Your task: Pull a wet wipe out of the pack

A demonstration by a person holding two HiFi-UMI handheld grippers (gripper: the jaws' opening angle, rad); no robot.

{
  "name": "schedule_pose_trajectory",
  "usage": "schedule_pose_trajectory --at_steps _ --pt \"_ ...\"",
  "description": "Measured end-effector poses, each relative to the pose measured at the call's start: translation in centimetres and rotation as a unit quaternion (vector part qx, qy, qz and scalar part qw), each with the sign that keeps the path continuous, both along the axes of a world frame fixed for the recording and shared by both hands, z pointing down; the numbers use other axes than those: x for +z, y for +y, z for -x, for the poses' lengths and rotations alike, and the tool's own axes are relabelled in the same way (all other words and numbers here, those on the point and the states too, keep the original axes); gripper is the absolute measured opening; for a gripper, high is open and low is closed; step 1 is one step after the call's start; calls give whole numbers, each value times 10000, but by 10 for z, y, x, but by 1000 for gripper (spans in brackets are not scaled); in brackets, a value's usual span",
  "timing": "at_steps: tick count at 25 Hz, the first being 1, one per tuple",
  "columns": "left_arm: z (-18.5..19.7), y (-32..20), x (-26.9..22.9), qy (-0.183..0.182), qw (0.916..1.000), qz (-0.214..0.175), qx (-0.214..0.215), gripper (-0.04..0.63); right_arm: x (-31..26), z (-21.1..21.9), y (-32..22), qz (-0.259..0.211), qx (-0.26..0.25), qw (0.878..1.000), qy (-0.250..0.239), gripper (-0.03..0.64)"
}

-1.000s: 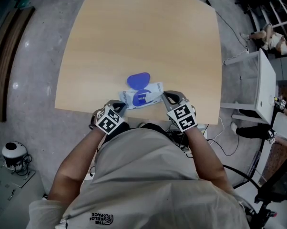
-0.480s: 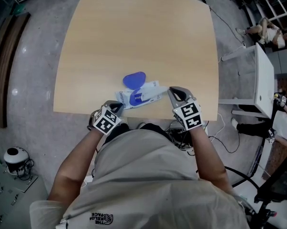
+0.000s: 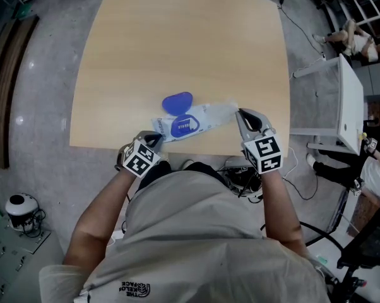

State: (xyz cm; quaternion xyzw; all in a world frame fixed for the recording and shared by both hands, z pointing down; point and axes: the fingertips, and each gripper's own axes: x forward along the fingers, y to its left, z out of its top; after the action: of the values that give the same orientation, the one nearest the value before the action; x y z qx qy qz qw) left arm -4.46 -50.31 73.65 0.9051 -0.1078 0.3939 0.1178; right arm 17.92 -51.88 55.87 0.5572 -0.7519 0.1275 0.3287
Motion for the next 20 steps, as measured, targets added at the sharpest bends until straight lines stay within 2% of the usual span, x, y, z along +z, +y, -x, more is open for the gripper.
schedule_pose_trajectory --at_steps 7,11,13,15,20 --pt "1 0 2 15 10000 -56 26 6 -34 -1 6 -313 -32 9995 12 2" --pt "0 -3 5 111 9998 133 -59 6 -46 0 13 -445 -109 9989 -112 2" --pt "1 -7 3 237 9993 152 -231 6 -52 0 19 -532 -152 9983 -197 2" --pt "3 -8 -7 386 9980 12 -496 6 -57 1 29 -615 -234 9975 -257 2" --pt "2 12 -59 907 9906 -318 -969 6 -77 2 61 -848 -527 9943 -369 3"
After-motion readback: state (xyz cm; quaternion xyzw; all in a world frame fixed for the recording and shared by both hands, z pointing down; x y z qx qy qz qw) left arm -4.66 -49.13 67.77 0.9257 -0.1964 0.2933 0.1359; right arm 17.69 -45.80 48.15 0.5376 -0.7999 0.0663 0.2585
